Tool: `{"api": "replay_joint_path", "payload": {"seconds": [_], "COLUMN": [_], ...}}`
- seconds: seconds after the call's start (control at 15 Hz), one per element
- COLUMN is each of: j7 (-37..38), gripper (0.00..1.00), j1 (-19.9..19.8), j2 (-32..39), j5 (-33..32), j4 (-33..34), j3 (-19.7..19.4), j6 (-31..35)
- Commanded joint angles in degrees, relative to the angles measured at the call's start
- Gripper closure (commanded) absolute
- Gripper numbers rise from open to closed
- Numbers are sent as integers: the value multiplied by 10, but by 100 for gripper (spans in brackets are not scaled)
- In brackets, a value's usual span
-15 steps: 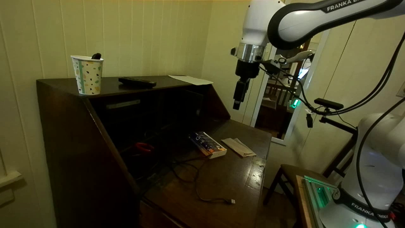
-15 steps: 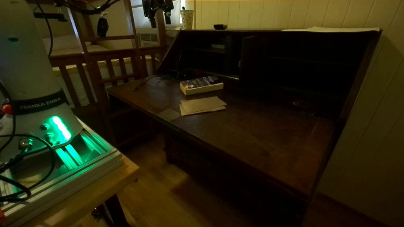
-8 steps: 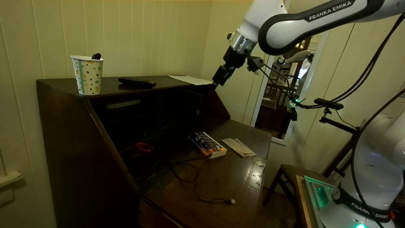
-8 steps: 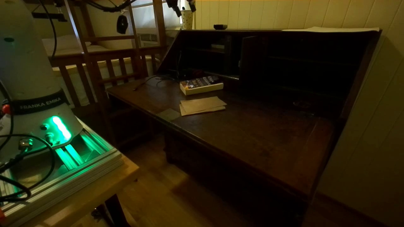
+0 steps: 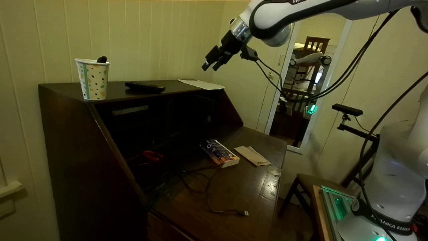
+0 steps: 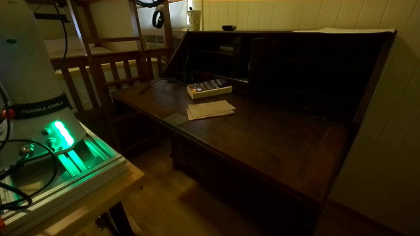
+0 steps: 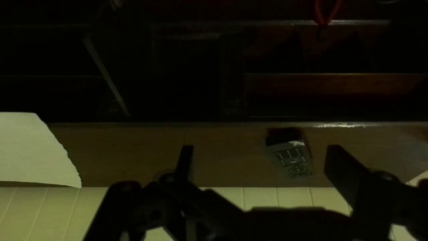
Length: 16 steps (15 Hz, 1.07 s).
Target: Put the remote control on the middle shelf of the cabinet.
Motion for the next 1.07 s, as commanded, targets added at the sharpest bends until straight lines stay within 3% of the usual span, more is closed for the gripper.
{"api": "replay_joint_path", "payload": {"seconds": [0.0,0.47,0.73,0.93,1.0], "j7": [-5,-5,-174,-307,-342], "gripper": [0,0,0,0,0], "j1": [0,1,35,19,-8], "j2": [11,26,98,172,189], "j5": [8,11,193,291,298], "j4": [16,32,104,207,236], "j3": [2,2,10,28,44], "j6": [-4,-5,16,-67,-109]}}
